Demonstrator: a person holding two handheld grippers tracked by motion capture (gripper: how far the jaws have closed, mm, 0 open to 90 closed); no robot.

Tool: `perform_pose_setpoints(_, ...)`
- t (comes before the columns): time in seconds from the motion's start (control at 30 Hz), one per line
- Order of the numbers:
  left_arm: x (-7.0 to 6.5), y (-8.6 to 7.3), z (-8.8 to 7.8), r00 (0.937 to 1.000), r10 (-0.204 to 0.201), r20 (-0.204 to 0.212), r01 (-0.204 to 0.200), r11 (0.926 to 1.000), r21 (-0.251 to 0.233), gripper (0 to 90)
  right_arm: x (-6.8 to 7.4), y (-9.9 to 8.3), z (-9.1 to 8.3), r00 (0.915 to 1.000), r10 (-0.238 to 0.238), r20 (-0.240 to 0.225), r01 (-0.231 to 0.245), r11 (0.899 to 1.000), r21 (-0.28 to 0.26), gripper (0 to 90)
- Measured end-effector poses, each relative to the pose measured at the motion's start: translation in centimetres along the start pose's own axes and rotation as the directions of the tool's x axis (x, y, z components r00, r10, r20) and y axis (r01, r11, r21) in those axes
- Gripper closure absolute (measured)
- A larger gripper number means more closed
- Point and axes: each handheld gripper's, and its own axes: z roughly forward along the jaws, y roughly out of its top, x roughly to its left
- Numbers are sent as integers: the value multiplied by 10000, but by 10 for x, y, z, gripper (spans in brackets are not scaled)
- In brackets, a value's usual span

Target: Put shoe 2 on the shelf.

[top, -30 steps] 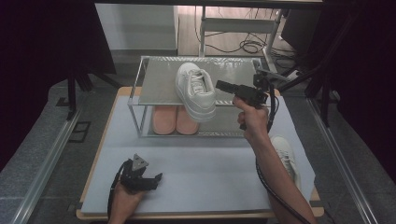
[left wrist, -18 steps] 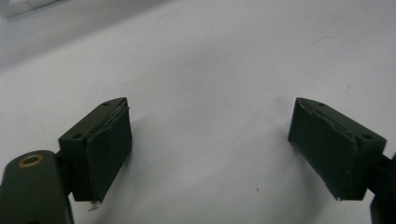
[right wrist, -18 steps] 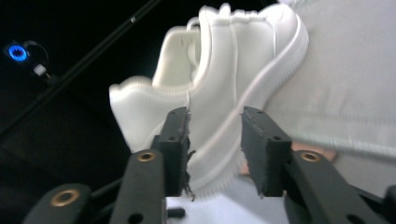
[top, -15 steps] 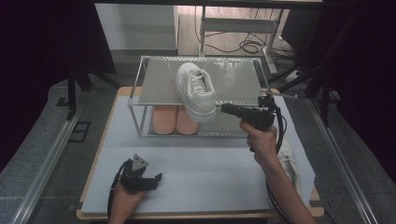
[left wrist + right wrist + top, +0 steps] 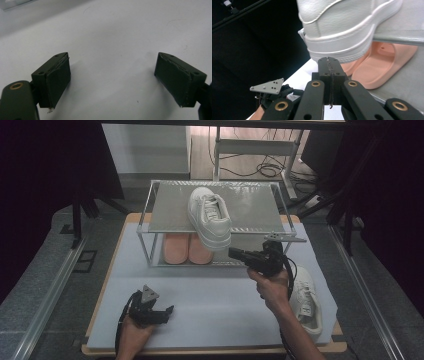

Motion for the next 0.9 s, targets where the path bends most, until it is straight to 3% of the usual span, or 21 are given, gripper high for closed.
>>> perform_pose_setpoints(0.2,0,0,0,10000,24,-5,-24,10000,3,138,0,-1,13,9996,-83,268,79,9999,143,900)
perform_pose_setpoints(0.43,0,0,0,10000,15,0,-15,10000,8,137,1,2,18,9996,-195,215,191,9997,172,900)
perform_pose_setpoints(0.8,0,0,0,10000,25,1,-25,10000,5,138,3,10,49,9987,-403,320,392,9987,325,900)
perform_pose_setpoints(0.9,0,0,0,10000,13,-1,-13,10000,-9,138,3,13,60,9959,-769,471,753,9965,351,900)
